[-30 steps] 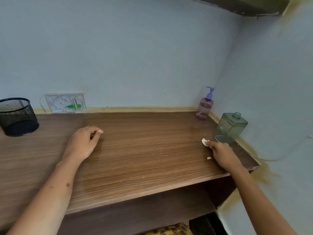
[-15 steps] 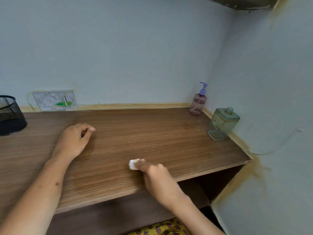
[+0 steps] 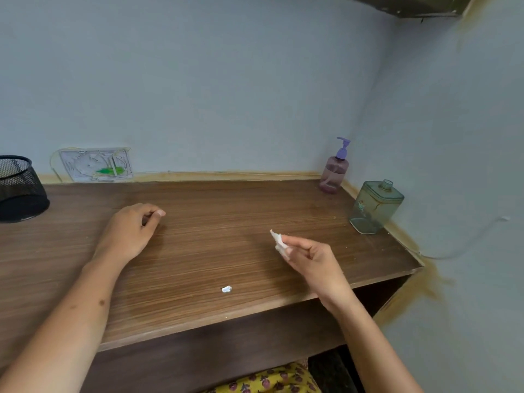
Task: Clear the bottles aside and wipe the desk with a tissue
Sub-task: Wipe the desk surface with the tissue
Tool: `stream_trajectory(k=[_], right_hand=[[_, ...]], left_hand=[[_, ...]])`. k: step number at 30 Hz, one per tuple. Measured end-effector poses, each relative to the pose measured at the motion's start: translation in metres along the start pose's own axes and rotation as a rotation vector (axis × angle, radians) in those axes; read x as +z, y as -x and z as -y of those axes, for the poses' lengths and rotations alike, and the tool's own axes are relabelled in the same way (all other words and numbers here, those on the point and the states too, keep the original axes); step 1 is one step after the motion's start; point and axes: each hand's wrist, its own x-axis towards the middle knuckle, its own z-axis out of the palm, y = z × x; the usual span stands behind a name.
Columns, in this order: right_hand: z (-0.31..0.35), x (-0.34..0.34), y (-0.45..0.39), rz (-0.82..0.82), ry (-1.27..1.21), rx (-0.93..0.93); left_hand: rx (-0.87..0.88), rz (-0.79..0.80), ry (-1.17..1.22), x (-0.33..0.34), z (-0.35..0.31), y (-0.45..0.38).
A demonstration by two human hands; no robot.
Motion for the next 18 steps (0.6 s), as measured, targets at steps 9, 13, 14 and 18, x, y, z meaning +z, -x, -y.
stream_trajectory(k=[9,13,14,18], right_hand=[[-0.013,0.075,0.029,0.330,0.786,-0.465],[-0.020,0.080,0.027,0.264,0.839,-0.514],[-0.023,0.081,0.025,0.241,0.870,-0.552],[-0.032,0.082,0.022,0.167,1.011,-0.746]], left_hand=[[-0.017,0.002,0.018,-0.003,0.001,0.005],[-0.016,0.011,0.024,-0.003,-0.001,0.005],[-0.016,0.014,0.027,-0.002,-0.001,0.005],[-0.013,0.017,0.031,-0.002,-0.001,0.005]])
